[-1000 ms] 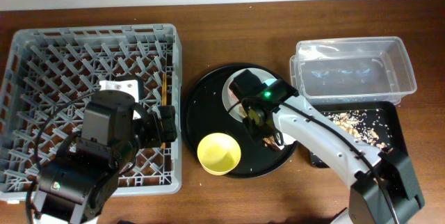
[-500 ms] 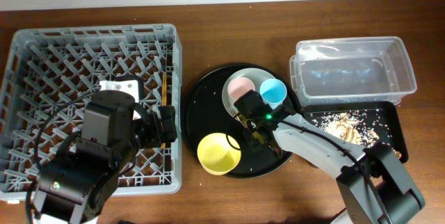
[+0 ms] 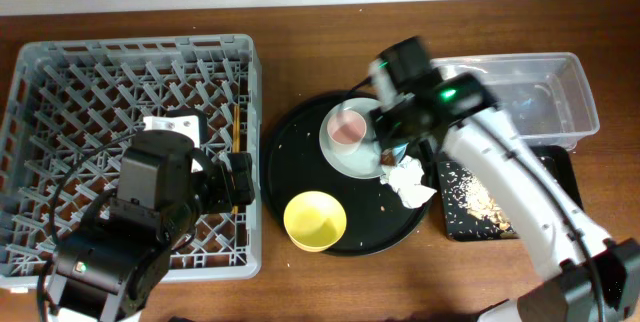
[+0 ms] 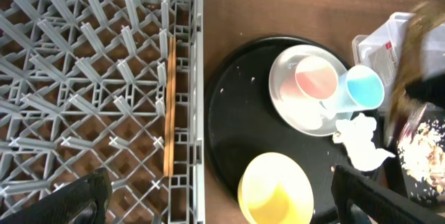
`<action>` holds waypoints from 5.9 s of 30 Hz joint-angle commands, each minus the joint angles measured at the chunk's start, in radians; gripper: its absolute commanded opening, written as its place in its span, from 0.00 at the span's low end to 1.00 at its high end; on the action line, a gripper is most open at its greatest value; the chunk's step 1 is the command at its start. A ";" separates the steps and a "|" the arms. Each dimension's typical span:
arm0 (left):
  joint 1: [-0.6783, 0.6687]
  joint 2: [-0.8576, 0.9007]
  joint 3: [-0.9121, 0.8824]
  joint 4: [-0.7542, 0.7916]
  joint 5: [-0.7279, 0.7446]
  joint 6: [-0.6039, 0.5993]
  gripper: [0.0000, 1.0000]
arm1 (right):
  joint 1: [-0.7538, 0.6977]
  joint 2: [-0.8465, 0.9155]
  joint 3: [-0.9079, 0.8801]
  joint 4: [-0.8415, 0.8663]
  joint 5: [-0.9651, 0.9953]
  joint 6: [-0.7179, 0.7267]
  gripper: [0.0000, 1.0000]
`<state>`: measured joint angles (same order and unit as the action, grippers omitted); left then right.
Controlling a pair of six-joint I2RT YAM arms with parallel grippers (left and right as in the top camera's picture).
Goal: Sort waste into correct bins and load items into the dishwasher rack
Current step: 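Pick the gold wrapper with the right gripper and drop it in the clear bin, then pick the white tissue with the right gripper and drop it in the clear bin, then grasp the blue cup with the right gripper and pass it to the left gripper, then place the blue cup upside down in the dish rack with the left gripper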
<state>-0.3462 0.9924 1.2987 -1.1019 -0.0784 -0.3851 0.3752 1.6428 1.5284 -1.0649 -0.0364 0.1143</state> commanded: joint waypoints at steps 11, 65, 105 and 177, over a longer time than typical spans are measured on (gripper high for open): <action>0.001 -0.003 0.007 0.004 -0.005 0.010 0.99 | -0.623 0.126 0.144 0.141 -0.354 0.201 0.93; 0.001 -0.003 0.007 0.004 -0.005 0.010 0.99 | 0.005 -0.213 -0.032 -0.078 -0.029 -0.086 0.41; 0.001 -0.004 0.008 0.227 0.728 0.276 0.99 | -0.225 -0.188 0.304 -0.405 -1.119 -0.619 0.04; 0.414 0.153 0.008 0.419 0.767 0.267 0.38 | -0.468 -0.192 0.289 -0.624 -0.896 -0.652 0.13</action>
<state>0.0395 1.1450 1.3010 -0.6109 1.1313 -0.1211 -0.0780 1.4525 1.8034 -1.6852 -1.1217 -0.5747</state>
